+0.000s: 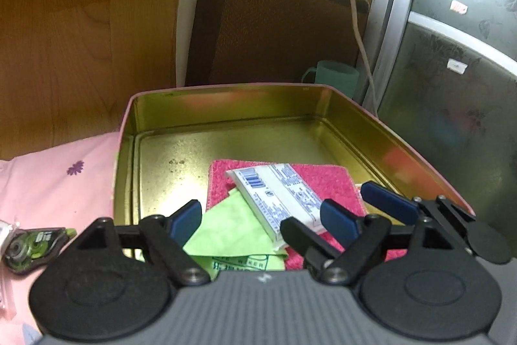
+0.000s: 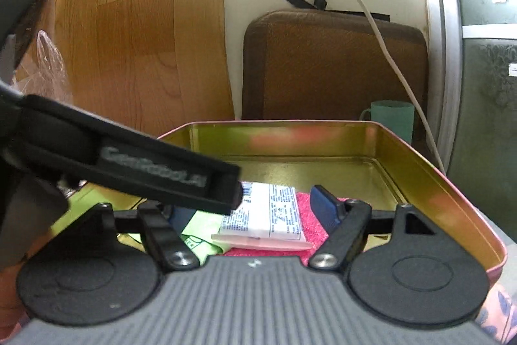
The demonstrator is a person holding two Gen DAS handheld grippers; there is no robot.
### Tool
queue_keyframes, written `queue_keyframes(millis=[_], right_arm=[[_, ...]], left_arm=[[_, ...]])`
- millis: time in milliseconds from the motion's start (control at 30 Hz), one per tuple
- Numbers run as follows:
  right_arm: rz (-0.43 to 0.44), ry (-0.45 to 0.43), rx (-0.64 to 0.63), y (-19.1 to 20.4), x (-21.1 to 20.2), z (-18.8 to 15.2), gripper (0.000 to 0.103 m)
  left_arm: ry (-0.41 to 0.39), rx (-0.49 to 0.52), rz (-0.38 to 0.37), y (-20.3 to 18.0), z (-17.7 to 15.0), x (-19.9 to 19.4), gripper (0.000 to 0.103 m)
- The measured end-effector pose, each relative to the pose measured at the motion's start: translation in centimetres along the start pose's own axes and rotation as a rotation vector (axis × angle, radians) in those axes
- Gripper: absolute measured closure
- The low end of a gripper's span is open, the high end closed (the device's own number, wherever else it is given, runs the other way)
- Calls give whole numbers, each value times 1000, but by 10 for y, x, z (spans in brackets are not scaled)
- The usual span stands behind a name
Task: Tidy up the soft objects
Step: 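Move the right tool back to the yellow card box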
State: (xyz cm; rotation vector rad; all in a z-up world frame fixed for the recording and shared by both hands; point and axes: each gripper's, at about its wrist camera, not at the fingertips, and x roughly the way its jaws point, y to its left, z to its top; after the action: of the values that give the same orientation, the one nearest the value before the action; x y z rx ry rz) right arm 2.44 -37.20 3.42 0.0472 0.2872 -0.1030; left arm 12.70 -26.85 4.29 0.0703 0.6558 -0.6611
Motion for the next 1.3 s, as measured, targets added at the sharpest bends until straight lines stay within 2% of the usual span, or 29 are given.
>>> queue_keyframes(millis=[233,367,467,633,767,867,933,1067,1133,1300], right_arm=[[-26,-64,77,-6,-9,-2,25],[-67,-135,88,-8,-14,-5,25],[-73,-169,106,-5,-21,-3,27],[67,-175,143,24,-43,7,28],[256,-116,67,76,-50,19,28],[369,-26,21,121,-41,26,28],[423,44,15,148,-27,28,27],[470,158,65,182,6,32,27],[480,196,106,192,25,34,20],[444,268,156,207,73,36,16]], left_arm=[[-134,-24,15,18,-3,-57,13],[-186,-29,78,44,-19,-96,13],[-189,-34,160,72,-42,-118,12],[-167,-93,305,136,-81,-141,12],[-169,-273,388,197,-104,-152,12],[-197,-421,421,232,-116,-159,12],[-222,-475,434,244,-122,-164,12],[-283,-509,460,246,-121,-174,9],[-292,-523,457,249,-122,-176,7],[-281,-609,447,264,-130,-179,7]])
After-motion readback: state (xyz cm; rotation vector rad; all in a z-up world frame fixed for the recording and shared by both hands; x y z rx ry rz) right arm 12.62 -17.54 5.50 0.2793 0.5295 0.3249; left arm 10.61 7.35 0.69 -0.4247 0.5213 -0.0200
